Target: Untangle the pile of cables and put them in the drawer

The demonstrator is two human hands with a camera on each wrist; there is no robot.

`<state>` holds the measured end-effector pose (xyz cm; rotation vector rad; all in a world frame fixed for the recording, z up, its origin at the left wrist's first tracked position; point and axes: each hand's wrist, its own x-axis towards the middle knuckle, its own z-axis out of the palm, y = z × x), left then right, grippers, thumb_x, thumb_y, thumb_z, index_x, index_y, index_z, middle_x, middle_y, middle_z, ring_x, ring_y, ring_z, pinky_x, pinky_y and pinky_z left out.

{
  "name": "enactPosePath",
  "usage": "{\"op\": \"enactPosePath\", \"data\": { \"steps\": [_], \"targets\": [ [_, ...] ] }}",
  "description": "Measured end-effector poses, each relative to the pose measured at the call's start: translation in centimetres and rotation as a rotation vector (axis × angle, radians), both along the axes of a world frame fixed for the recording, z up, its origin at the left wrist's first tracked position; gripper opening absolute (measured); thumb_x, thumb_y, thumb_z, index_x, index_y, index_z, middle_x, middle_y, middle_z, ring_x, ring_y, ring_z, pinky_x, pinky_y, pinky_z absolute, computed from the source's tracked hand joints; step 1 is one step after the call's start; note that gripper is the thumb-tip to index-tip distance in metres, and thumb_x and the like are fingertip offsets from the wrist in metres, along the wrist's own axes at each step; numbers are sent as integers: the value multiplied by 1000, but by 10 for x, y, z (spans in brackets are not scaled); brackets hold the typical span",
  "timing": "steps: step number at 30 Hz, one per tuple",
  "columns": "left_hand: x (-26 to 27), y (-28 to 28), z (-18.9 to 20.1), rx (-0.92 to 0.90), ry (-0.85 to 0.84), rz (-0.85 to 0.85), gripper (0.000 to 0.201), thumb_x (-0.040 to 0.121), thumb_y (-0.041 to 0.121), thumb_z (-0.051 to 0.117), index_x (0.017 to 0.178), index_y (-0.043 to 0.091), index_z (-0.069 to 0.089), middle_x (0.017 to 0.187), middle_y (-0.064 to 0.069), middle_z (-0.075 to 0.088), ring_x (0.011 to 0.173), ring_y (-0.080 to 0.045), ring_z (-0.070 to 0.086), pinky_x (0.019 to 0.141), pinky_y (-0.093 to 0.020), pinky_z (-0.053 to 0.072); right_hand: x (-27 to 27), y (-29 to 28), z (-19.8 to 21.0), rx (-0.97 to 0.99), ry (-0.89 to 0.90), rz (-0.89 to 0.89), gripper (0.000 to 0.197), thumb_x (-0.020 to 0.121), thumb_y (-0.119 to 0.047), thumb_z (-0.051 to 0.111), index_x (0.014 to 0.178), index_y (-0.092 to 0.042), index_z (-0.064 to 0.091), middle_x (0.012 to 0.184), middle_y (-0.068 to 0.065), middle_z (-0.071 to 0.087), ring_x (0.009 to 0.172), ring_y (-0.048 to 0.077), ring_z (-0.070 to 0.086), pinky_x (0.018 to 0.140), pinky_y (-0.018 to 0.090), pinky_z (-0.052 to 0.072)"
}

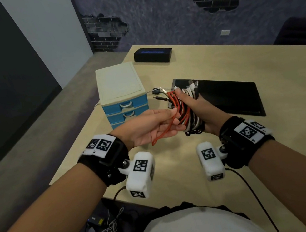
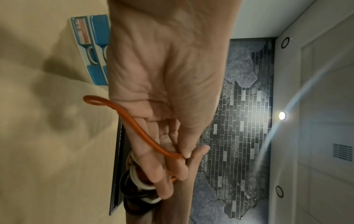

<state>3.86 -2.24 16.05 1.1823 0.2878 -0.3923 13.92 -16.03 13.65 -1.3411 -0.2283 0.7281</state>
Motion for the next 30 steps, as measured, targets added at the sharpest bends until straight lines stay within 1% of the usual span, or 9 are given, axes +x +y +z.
{"op": "enactPosePath", "data": {
  "steps": [4, 7, 9, 12, 14, 17, 22, 27, 30],
  "targets": [
    [4, -5, 2, 85, 58, -18, 23, 95, 25, 55, 84, 7, 65, 69, -5, 70, 72, -16, 73, 62, -20, 59, -3, -2, 2, 27, -21, 82, 70, 75, -48, 73, 123, -2, 51, 75, 7, 63, 60, 17, 65, 54, 28, 55],
    [6, -8, 2, 96, 82, -58, 23, 94, 25, 56, 85, 6, 65, 69, -7, 69, 67, -15, 72, 58, -20, 58, -4, 0, 1, 10, -92, 165, 37, 84, -23, 75, 109, -4, 54, 65, 5, 61, 51, 15, 61, 49, 26, 52],
    [6, -9, 2, 124, 78, -67, 20, 94, 25, 56, 86, 9, 64, 66, -3, 66, 57, -11, 68, 51, -17, 56, -2, 0, -1, -14, -132, 127, 28, 83, -9, 73, 105, -4, 57, 67, 6, 61, 55, 16, 62, 53, 27, 53],
    [4, -6, 1, 202, 31, -83, 24, 97, 30, 50, 80, 15, 58, 57, 5, 49, 37, -4, 41, 34, -13, 35, 3, -1, -4, -39, -203, 11, 32, 79, -7, 73, 107, -5, 58, 75, 7, 60, 65, 18, 63, 64, 33, 55],
    [1, 1, -1, 215, 2, -128, 31, 99, 36, 44, 75, 19, 52, 53, 8, 36, 35, -3, 26, 34, -15, 20, 9, -4, -3, -13, -209, -76, 30, 81, -3, 69, 108, -5, 56, 74, 6, 59, 64, 17, 63, 64, 32, 55],
    [-7, 19, -10, 196, 33, -183, 38, 99, 43, 38, 69, 21, 46, 53, 8, 26, 38, -4, 20, 39, -20, 12, 22, -17, 2, 36, -175, -203, 26, 84, -4, 65, 109, -3, 56, 77, 5, 62, 66, 16, 64, 63, 29, 56],
    [-18, 42, -24, 268, 29, -186, 37, 99, 41, 39, 71, 20, 49, 58, 7, 30, 46, -7, 20, 43, -17, 20, 40, -38, 8, 103, -71, -310, 13, 87, -8, 66, 98, -9, 60, 73, 6, 64, 63, 17, 68, 64, 32, 57],
    [-10, 38, -13, 799, -210, -160, 30, 96, 36, 50, 73, 20, 59, 59, 10, 45, 47, -1, 35, 45, -10, 28, 28, -38, 16, -7, -19, -36, 19, 90, -10, 63, 108, -6, 60, 79, 9, 68, 72, 21, 71, 68, 32, 61],
    [2, 33, -6, 964, -300, -93, 24, 94, 34, 56, 73, 23, 61, 63, 9, 51, 54, 1, 43, 56, -11, 35, 15, -29, 20, -77, -14, 104, 22, 91, -10, 63, 111, -5, 59, 82, 13, 69, 74, 23, 71, 70, 34, 62]
  ]
}}
